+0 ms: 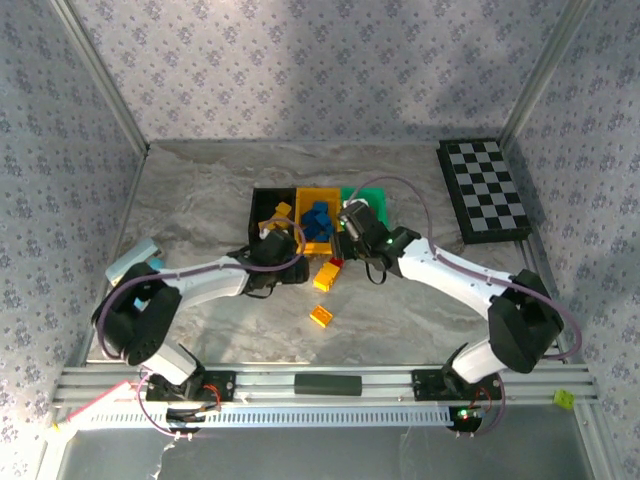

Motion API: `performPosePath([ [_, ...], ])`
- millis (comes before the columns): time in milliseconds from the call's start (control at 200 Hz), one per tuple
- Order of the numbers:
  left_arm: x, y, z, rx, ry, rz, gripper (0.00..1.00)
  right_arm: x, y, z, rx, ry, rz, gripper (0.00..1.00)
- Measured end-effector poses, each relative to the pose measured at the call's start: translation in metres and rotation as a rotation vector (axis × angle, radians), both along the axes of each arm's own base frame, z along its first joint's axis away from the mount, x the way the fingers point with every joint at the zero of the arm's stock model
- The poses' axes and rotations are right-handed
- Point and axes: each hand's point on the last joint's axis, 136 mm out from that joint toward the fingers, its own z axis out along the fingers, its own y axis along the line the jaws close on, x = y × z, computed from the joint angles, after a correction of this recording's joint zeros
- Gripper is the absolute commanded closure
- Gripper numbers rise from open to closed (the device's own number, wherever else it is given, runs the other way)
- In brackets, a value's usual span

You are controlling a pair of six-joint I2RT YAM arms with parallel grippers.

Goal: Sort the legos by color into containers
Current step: Pick up the lego from the center of the table.

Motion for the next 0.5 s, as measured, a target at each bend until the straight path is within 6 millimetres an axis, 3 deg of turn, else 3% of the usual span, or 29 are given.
performPosePath([
  [275,0.014,-0.014,-0.009,0.086,-0.002,0.035,0.19,-0.008,-0.017,0.006,0.022,-0.024,-0.021,0.37],
  [370,0.013,-0.009,-0.019,0.120,0.015,0.051,0.24,-0.013,-0.025,0.001,0.028,-0.023,-0.035,0.37],
  [505,0.013,-0.011,-0.017,0.126,0.012,0.050,0.31,-0.019,-0.032,-0.008,0.021,-0.005,-0.046,0.37],
])
